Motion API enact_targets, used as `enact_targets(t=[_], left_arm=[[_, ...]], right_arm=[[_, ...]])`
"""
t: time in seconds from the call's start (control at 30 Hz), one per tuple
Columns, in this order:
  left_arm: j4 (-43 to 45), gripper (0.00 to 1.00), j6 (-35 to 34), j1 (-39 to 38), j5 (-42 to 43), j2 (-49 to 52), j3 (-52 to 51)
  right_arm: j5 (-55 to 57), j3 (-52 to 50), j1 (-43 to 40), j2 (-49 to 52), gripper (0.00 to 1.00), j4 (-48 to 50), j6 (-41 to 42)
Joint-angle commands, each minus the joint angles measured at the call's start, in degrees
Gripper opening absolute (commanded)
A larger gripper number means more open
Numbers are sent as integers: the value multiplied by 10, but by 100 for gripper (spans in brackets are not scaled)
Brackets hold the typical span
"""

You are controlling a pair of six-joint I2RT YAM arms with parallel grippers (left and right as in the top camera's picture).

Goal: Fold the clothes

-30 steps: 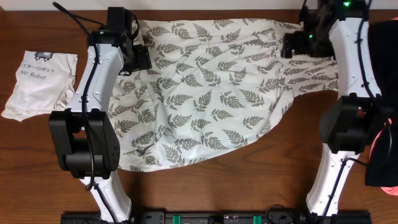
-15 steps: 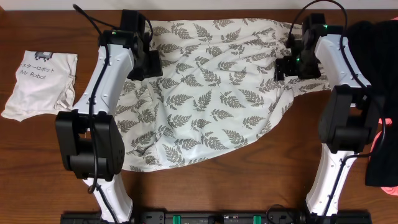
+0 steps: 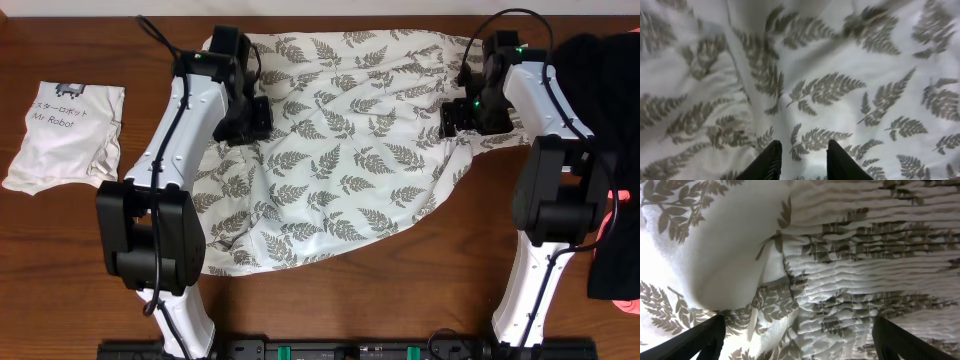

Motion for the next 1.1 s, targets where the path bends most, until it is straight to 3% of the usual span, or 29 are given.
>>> enact_targets(t=[0.0, 0.4, 1.07], left_arm=[[8, 31, -24, 1, -3, -11, -45], [78, 33, -35, 2, -7, -11, -166], [134, 39, -52, 16, -181, -11, -232]], right_arm=[[-3, -22, 2, 5, 93, 17, -16], [-16, -75, 2, 5, 94, 30, -14], [-16, -78, 28, 5, 99, -106, 83]])
